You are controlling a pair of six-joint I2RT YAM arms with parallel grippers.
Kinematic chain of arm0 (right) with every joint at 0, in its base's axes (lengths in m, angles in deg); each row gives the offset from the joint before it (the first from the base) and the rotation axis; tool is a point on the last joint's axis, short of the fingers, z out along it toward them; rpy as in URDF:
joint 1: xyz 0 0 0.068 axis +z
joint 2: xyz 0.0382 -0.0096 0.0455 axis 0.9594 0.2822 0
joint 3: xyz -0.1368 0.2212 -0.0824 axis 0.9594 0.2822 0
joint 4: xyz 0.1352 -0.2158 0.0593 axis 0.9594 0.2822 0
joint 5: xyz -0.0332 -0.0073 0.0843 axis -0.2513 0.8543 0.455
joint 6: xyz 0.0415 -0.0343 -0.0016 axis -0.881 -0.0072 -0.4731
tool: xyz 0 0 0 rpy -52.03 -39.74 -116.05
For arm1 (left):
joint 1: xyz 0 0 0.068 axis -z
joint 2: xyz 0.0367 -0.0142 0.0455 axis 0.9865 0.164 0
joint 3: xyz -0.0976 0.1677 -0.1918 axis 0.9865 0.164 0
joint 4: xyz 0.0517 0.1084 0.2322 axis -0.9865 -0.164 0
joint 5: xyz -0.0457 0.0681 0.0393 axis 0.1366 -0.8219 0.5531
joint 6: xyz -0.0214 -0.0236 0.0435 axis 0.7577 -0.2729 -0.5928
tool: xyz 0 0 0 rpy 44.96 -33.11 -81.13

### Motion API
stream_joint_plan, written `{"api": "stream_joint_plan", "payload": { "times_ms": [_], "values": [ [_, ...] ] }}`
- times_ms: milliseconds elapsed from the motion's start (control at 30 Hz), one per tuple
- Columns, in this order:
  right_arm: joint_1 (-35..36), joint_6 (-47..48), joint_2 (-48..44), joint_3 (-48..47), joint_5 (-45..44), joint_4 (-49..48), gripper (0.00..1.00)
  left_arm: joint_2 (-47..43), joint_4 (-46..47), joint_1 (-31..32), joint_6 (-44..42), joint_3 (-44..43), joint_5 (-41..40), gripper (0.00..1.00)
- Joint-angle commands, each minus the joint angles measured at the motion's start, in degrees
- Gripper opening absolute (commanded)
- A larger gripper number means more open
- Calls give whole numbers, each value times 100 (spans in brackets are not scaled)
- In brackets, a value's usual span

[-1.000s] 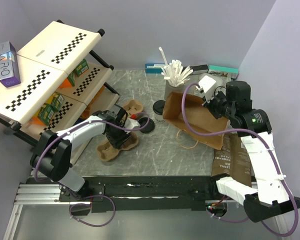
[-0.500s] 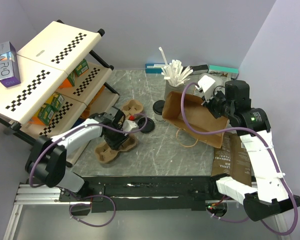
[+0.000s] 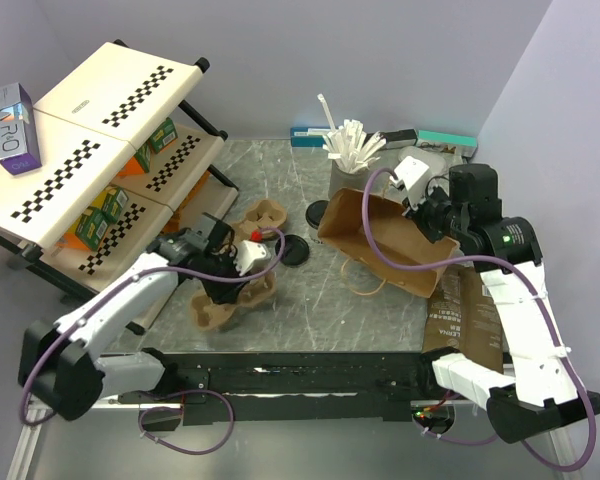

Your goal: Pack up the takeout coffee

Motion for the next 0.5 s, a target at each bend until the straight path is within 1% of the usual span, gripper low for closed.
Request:
{"api": "stream_joint_plan", "payload": {
  "times_ms": [0,100,200,233,267,333,367,467],
  "values": [
    [-25,-148,-186,-104,223,396,0,-596,-267,-13,-461,-909,704,1],
    [-16,-236,-152,-235,337,580,0,-825,110,-13,-165,-1322,441,1],
    [-25,-280,-186,-315,355,625,0,-895,390,-13,-182,-1911,913,1],
    [-25,-280,-213,-306,381,634,0,-904,627,-13,-121,-2008,959,1],
    [-34,-289,-222,-306,390,643,0,-931,1090,-13,-33,-2166,1011,1],
    [-25,-324,-257,-297,434,660,0,-922,1585,-5,143,-2316,1266,1],
    [-25,-333,-265,-297,451,660,0,-879,2039,4,179,-2447,1371,1],
    [-25,-342,-257,-297,478,652,0,-721,2736,135,476,-2667,1802,1]
  ]
}}
